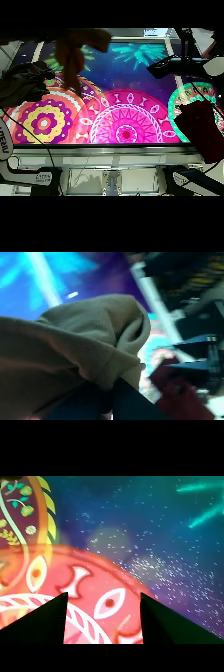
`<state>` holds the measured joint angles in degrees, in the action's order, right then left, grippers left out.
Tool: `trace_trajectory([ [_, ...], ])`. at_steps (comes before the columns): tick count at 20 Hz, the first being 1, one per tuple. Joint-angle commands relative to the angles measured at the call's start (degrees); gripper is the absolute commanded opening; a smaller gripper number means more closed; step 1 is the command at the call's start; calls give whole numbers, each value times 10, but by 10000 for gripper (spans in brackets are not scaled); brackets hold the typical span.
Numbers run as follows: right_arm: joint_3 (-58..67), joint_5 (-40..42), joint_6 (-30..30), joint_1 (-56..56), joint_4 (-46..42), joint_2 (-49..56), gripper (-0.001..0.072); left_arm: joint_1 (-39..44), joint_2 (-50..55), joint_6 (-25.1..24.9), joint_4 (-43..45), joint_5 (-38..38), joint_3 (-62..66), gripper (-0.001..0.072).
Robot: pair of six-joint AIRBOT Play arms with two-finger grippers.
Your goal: Fold the shirts.
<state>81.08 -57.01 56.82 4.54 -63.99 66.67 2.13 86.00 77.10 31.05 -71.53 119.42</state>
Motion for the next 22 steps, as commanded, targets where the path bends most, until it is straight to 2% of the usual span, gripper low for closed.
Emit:
trace_trajectory([
  [1, 4, -72, 70, 0, -186, -24, 512, 94, -7, -46, -63, 60, 19, 15],
  [3, 4, -112, 88, 0, -250, -25, 512, 106, -7, -36, 2, 24, -21, 15],
  [4, 4, -122, 96, 0, -269, -25, 512, 111, -7, -19, 59, -17, -57, 16],
  [7, 4, -125, 97, 0, -262, -24, 514, 119, 0, 2, 241, -137, -188, 38],
  [8, 4, -125, 97, 0, -250, -24, 514, 118, 0, 15, 283, -136, -240, 338],
  [9, 4, -126, 97, 0, -234, -22, 515, 119, 0, 27, 326, -119, -283, 711],
  [12, -25, -109, 105, 0, -257, -13, 515, 118, 8, 68, 412, -38, -328, 711],
  [15, -97, -90, 213, -17, -331, 20, 515, 118, 11, 90, 372, 43, -328, 710],
  [17, -153, -85, 249, -57, -285, 50, 515, 118, 20, 83, 322, 55, -328, 709],
  [19, -196, -97, 257, -97, -226, 74, 515, 119, 36, 80, 314, 56, -328, 710],
  [22, -248, -98, 258, -137, -211, 80, 515, 119, 68, 80, 313, 57, -328, 710],
])
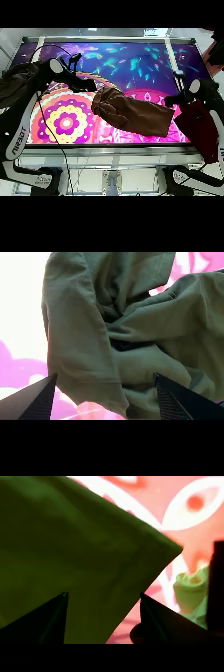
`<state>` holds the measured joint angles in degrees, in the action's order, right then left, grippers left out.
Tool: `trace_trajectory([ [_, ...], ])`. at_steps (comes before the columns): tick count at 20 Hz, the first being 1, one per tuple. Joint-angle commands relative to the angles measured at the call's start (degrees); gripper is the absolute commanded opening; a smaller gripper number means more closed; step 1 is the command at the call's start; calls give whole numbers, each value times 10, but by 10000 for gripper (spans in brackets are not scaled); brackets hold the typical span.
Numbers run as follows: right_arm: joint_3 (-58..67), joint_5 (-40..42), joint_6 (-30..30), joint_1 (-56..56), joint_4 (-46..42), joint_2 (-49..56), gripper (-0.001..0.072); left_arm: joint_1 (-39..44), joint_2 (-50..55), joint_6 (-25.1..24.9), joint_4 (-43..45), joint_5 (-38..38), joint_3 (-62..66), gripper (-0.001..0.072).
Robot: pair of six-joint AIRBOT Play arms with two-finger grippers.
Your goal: Fold the shirts.
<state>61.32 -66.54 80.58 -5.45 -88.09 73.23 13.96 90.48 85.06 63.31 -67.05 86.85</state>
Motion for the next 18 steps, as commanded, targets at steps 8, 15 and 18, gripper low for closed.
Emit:
trace_trajectory([
  [8, -63, 180, 68, -54, 28, 29, 516, 0, 69, 11, -38, 80, -2, 710],
  [15, -63, 178, 68, -55, -19, 90, 516, 0, 69, 11, -38, 81, -2, 709],
  [18, -63, 178, 68, -59, -47, 90, 516, 0, 69, 11, -38, 81, -2, 709],
])
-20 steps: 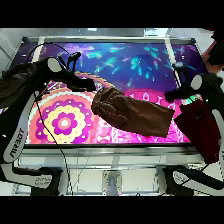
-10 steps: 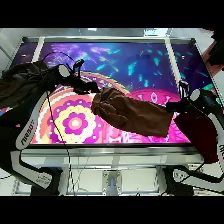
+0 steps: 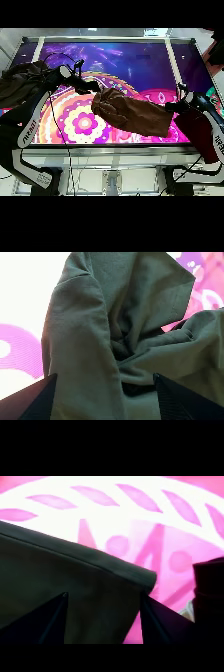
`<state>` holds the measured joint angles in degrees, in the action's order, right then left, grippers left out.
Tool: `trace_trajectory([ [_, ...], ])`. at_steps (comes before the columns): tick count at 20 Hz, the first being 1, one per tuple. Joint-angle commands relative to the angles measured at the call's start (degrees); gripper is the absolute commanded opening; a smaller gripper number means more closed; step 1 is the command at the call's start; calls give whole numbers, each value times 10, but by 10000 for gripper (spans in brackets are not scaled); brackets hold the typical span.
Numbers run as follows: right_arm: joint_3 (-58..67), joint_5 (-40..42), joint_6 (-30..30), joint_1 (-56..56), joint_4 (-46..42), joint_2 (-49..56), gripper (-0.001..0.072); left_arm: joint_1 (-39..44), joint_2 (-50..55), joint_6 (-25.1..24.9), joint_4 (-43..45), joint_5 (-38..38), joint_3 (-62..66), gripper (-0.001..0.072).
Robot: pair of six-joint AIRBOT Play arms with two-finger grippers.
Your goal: Fold the shirts.
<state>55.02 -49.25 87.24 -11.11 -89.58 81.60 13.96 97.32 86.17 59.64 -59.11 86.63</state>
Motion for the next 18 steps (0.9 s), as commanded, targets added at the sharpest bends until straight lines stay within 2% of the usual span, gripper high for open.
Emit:
trace_trajectory([
  [1, 0, 5, 1, -6, -36, 6, 516, 0, 0, 0, -2, 2, 0, 709],
  [6, 0, 5, -1, -10, -9, 8, 514, 0, 0, 0, -21, 9, 0, 709],
  [8, 0, 1, -24, -10, 28, 12, 509, 0, 0, 0, -27, 10, 0, 709],
  [10, 0, -6, -60, -10, 70, 14, 397, 0, 0, 0, -28, 10, 0, 709],
  [14, 1, -20, -67, -10, 86, 14, 82, 0, 0, -1, -27, 10, 0, 709],
  [15, 1, -25, -67, -10, 86, 13, 35, 0, 1, -5, -26, 10, 0, 709],
  [18, 1, -43, -67, -10, 86, 9, 35, 0, 5, -6, 11, 3, 0, 708],
])
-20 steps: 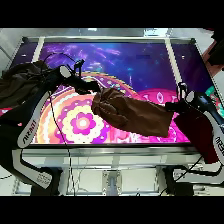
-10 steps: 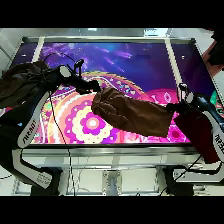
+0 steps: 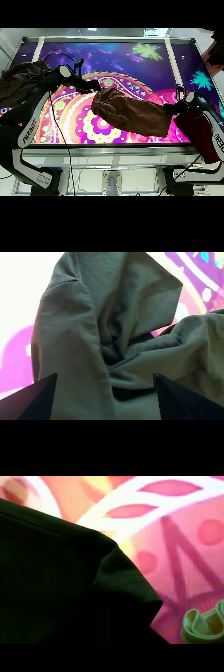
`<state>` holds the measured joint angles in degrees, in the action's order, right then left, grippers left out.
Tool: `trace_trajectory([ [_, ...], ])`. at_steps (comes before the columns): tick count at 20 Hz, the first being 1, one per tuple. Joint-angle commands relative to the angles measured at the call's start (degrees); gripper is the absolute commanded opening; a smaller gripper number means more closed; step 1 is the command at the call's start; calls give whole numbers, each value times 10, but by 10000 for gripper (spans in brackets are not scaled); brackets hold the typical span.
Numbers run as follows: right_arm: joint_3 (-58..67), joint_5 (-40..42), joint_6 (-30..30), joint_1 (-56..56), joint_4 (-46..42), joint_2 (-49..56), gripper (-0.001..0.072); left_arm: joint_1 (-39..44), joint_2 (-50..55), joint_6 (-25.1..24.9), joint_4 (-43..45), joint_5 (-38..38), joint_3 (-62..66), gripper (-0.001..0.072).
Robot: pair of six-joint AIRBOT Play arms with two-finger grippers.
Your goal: Fold the shirts.
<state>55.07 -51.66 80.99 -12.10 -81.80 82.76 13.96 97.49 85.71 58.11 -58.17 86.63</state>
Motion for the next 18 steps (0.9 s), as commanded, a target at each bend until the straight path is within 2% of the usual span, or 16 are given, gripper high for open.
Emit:
trace_trajectory([
  [1, 0, -26, -5, 0, 8, -5, 35, 0, 10, -4, 37, -15, 0, 708],
  [5, 0, -53, -6, 0, 7, -13, 35, 0, 39, -63, 36, -25, 0, 707],
  [16, 0, -55, -14, 0, 54, -13, 35, 11, 64, -67, -21, -35, 1, 706],
  [18, 0, -54, -14, 0, 62, -13, 35, 18, 64, -89, -42, -33, 1, 707],
])
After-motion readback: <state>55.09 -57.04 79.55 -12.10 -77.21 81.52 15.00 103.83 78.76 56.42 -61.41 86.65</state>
